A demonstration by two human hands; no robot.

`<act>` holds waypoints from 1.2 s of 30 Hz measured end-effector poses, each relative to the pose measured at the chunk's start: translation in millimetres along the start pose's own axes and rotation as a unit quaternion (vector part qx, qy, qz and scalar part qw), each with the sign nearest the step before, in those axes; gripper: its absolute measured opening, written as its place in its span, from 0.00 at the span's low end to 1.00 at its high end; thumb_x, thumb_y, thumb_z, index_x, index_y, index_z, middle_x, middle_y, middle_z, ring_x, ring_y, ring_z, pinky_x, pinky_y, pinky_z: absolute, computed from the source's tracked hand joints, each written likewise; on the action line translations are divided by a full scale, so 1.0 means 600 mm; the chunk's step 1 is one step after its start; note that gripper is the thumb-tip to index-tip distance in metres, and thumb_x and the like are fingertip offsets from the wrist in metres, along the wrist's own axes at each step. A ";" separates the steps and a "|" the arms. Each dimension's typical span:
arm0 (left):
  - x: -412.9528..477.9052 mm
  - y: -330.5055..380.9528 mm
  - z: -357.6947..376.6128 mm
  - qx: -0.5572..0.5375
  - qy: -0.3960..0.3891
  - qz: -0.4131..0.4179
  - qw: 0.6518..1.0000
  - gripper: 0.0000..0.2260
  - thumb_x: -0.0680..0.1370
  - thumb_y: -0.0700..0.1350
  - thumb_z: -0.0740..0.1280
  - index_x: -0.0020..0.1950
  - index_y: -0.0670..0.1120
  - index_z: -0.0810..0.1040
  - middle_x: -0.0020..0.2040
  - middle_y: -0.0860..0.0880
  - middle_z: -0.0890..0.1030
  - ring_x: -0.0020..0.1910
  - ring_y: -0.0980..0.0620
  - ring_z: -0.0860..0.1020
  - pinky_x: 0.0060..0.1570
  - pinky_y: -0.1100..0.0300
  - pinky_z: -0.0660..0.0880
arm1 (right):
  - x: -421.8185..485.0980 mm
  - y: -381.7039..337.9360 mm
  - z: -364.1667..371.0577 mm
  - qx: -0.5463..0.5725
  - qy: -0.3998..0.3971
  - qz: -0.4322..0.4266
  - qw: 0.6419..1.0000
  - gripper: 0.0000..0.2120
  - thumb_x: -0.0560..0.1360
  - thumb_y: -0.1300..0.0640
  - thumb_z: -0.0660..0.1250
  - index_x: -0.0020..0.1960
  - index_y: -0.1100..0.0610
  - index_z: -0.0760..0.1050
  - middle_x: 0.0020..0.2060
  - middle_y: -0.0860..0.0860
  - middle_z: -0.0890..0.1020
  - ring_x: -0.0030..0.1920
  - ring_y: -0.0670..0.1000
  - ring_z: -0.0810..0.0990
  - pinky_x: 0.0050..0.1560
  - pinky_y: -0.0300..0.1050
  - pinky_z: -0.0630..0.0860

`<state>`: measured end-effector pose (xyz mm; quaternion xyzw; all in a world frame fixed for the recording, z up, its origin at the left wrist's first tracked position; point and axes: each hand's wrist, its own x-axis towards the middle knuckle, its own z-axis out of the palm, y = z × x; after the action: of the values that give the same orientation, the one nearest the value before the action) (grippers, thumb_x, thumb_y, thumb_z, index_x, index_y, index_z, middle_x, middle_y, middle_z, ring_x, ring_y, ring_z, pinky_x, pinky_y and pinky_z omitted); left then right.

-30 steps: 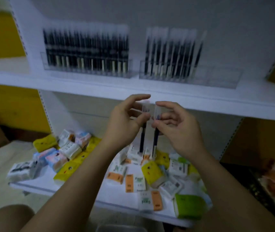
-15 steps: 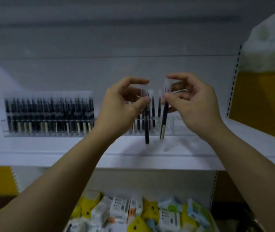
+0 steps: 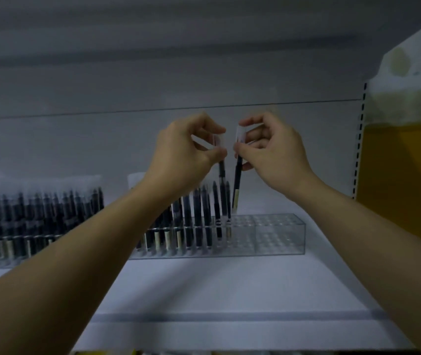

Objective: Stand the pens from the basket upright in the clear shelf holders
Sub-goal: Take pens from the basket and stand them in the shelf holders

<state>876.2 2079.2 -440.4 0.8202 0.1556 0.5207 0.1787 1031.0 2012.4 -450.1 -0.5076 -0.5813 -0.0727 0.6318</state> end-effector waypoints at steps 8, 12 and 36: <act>0.024 -0.033 0.013 0.036 -0.024 0.000 0.999 0.10 0.72 0.44 0.75 0.51 0.51 0.79 0.48 0.56 0.80 0.38 0.60 0.82 0.44 0.54 0.82 | 0.004 0.052 0.016 0.057 -0.008 0.024 0.998 0.14 0.72 0.65 0.72 0.50 0.49 0.74 0.41 0.55 0.81 0.38 0.55 0.83 0.34 0.46 0.82; 0.029 -0.037 0.011 0.039 -0.028 0.005 0.999 0.10 0.72 0.44 0.75 0.50 0.53 0.79 0.47 0.56 0.81 0.37 0.60 0.82 0.44 0.55 0.82 | -0.008 0.065 0.016 0.064 -0.008 0.020 0.998 0.15 0.72 0.64 0.73 0.50 0.47 0.74 0.41 0.54 0.81 0.39 0.54 0.84 0.34 0.49 0.83; 0.019 -0.052 0.010 0.172 -0.123 0.028 0.977 0.11 0.72 0.48 0.74 0.48 0.57 0.74 0.45 0.60 0.78 0.47 0.66 0.76 0.41 0.78 0.69 | -0.061 0.082 0.023 -0.156 -0.053 -0.081 0.983 0.14 0.74 0.56 0.71 0.59 0.48 0.78 0.45 0.44 0.79 0.45 0.41 0.78 0.43 0.33 0.75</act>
<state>884.3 2111.2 -447.8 0.9005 0.1968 0.3858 0.0380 1043.7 2027.6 -509.8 -0.5544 -0.6346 -0.1864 0.5052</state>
